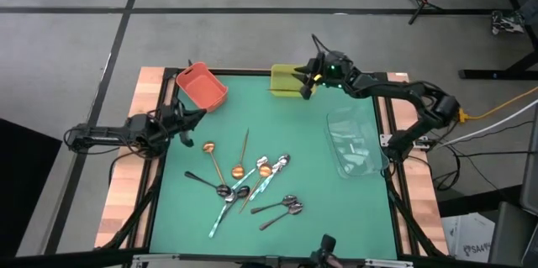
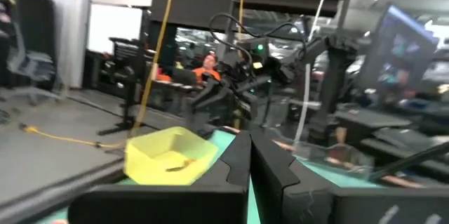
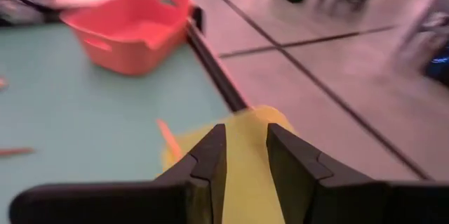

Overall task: Sort silverware by color (type)
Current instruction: Put the gold spoon into the yellow bin

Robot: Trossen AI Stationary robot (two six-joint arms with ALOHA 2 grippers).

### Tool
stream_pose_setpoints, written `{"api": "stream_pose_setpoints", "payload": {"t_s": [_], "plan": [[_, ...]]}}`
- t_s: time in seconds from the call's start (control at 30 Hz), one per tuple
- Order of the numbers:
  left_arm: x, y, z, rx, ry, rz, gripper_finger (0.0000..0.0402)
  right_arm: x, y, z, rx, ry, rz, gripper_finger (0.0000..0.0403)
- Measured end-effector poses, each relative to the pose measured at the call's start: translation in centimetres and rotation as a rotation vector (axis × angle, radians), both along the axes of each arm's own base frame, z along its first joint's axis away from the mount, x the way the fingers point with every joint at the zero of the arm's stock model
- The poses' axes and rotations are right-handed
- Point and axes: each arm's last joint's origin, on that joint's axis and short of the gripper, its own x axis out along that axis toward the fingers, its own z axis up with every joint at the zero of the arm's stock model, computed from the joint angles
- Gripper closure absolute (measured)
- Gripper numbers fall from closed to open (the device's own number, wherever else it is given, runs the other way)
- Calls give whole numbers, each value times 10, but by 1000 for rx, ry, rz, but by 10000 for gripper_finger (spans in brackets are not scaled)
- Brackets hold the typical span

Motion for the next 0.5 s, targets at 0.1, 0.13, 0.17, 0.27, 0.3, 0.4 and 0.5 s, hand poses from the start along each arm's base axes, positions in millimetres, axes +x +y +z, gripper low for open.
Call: {"api": "stream_pose_setpoints", "payload": {"t_s": [0.1,0.13,0.17,0.27,0.3,0.4,0.5], "plan": [[1,0,0,-83,-34,-20,401,0,4,4,58,-45,82,306],[1,0,-1,-109,-42,-30,401,0,5,5,73,-55,115,306],[2,0,0,-131,-47,-37,401,1,7,5,85,-63,148,306],[3,0,5,-182,-63,-57,401,6,14,5,100,-67,207,306],[4,0,7,-192,-66,-62,401,9,18,5,99,-67,220,306],[5,-1,17,-203,-66,-71,401,16,30,5,93,-63,267,306],[8,-1,27,-203,-52,-70,401,23,41,5,91,-62,308,306]]}}
